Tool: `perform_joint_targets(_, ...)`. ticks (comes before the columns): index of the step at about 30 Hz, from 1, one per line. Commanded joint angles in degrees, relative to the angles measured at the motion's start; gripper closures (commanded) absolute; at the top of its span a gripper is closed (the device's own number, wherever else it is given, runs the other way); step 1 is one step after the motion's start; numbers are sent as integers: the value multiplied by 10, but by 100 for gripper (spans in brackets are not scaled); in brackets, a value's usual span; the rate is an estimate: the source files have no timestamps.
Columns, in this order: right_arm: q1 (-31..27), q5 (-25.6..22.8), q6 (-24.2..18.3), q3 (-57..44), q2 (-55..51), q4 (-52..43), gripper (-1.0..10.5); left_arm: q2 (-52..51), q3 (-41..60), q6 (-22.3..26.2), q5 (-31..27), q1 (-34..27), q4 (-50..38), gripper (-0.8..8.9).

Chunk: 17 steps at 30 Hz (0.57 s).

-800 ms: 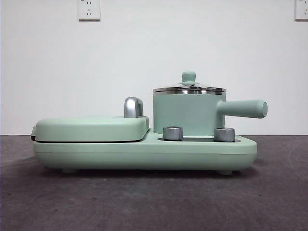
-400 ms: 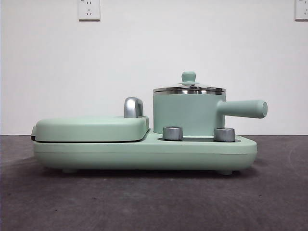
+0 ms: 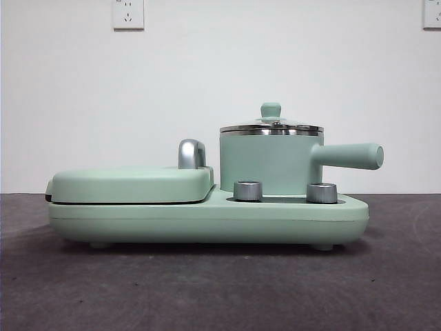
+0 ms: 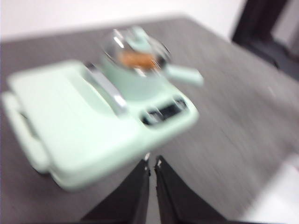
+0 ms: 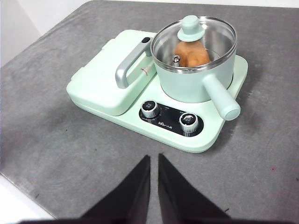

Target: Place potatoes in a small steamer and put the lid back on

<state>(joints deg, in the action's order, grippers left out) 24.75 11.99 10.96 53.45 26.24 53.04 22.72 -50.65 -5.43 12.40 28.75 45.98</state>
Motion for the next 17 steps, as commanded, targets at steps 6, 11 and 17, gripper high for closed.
perform_joint_targets(6,4,0,6,3,2,-7,923,-135,293,6,2,-162,-296,788)
perform_joint_targets(11,4,0,6,3,2,-7,923,-172,395,-2,-3,-237,-321,788)
perform_joint_targets(17,4,0,6,3,2,-7,923,-182,443,-2,-82,-288,-328,788)
